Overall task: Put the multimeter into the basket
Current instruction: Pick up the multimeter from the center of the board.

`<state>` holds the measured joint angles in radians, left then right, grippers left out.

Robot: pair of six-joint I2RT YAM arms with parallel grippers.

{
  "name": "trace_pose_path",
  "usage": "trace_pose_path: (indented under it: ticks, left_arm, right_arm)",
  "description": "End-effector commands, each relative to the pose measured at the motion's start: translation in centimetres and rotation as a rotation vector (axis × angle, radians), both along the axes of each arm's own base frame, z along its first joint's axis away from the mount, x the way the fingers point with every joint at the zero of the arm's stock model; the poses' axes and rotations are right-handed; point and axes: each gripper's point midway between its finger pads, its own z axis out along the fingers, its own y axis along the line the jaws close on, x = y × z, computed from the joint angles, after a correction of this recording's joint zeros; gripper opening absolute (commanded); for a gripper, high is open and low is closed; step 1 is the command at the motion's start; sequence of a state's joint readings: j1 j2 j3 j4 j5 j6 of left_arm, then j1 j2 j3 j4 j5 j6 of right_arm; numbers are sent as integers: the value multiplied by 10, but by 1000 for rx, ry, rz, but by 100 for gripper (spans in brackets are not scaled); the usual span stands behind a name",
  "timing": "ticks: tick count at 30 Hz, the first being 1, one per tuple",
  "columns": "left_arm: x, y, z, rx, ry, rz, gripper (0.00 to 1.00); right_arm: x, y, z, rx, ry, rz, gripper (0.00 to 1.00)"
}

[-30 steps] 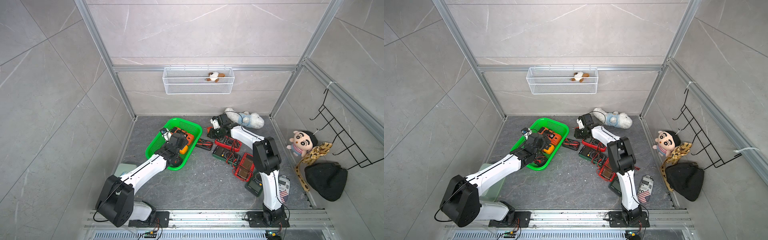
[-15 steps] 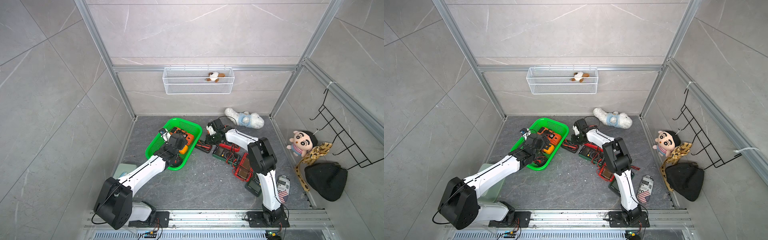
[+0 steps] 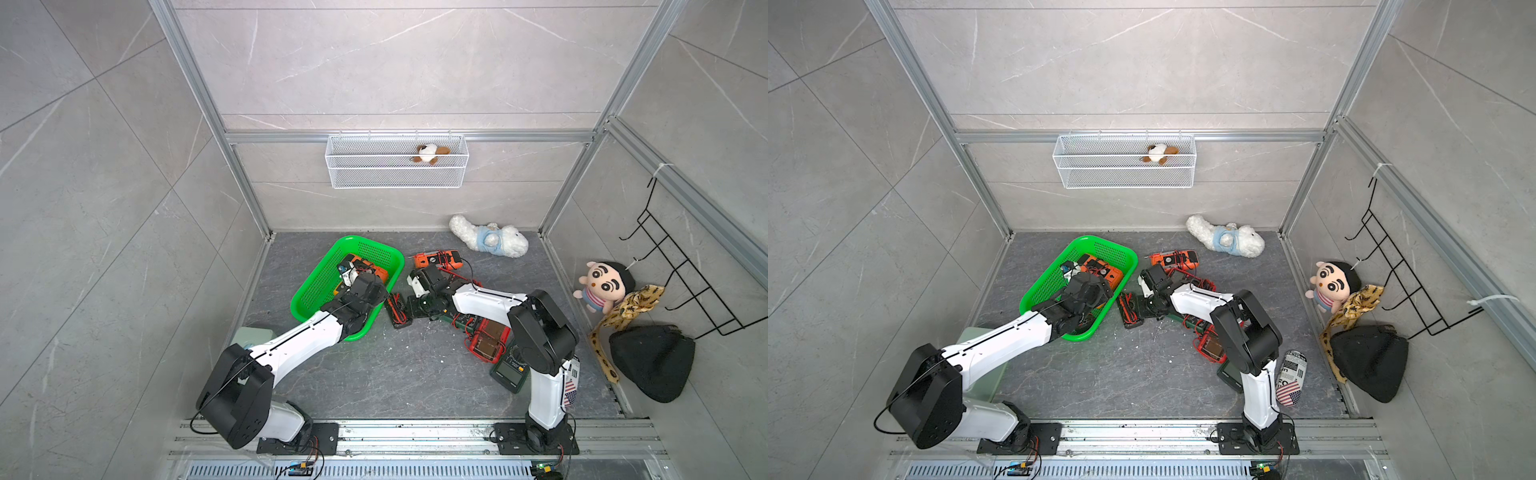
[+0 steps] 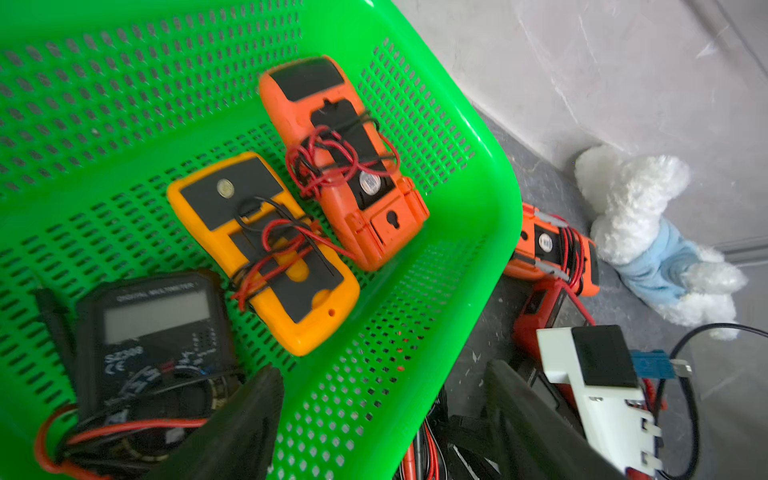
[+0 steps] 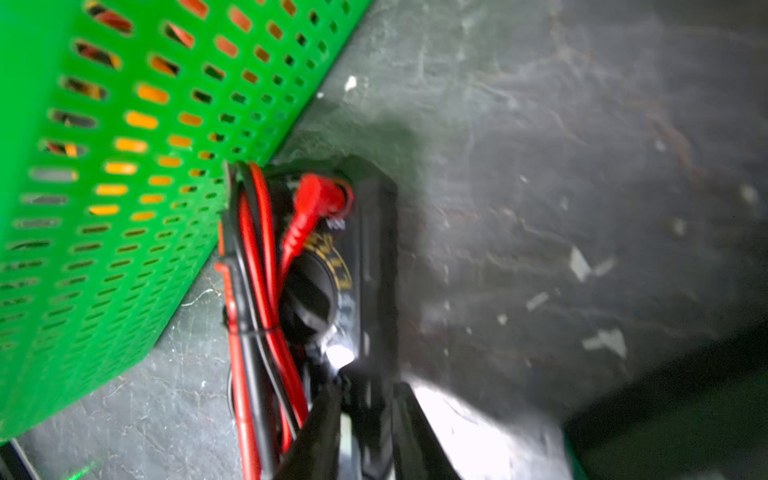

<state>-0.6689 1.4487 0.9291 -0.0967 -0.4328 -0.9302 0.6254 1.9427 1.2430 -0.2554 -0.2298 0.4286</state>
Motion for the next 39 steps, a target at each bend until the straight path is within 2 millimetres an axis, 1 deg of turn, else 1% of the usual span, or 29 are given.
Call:
trace_pose_path:
  ticks: [1, 4, 6, 9, 12, 14, 17, 19, 27, 33, 39]
  left_arm:
    - [4, -33, 11, -8, -15, -78, 77]
    - [2, -53, 3, 49, 7, -113, 77]
    - [1, -65, -5, 90, 28, -136, 77]
    - [0, -80, -20, 147, 59, -157, 81]
    - [1, -87, -38, 206, 102, -150, 84]
    - [2, -89, -51, 237, 132, -131, 90]
    - [5, -90, -68, 266, 167, -110, 99]
    - [7, -88, -74, 286, 182, -91, 98]
    - [12, -82, -94, 376, 226, -45, 98]
    - [13, -83, -111, 396, 253, -43, 98]
    - [16, -85, -127, 434, 278, -53, 98]
  right_arm:
    - [-8, -33, 2, -58, -13, -110, 26]
    - [-11, -61, 20, -72, -72, -183, 28]
    - [-14, -84, 32, -93, -110, -239, 31]
    - [-17, -115, 48, -129, -164, -314, 35]
    - [-19, -137, 66, -161, -220, -358, 40]
    - [-20, -146, 76, -180, -248, -378, 41]
    - [-22, -152, 85, -188, -277, -388, 44]
    - [-21, -152, 87, -181, -289, -390, 46]
    - [-19, -149, 79, -181, -271, -380, 49]
    - [-18, -148, 81, -182, -278, -373, 52]
    - [-18, -152, 82, -200, -286, -380, 53]
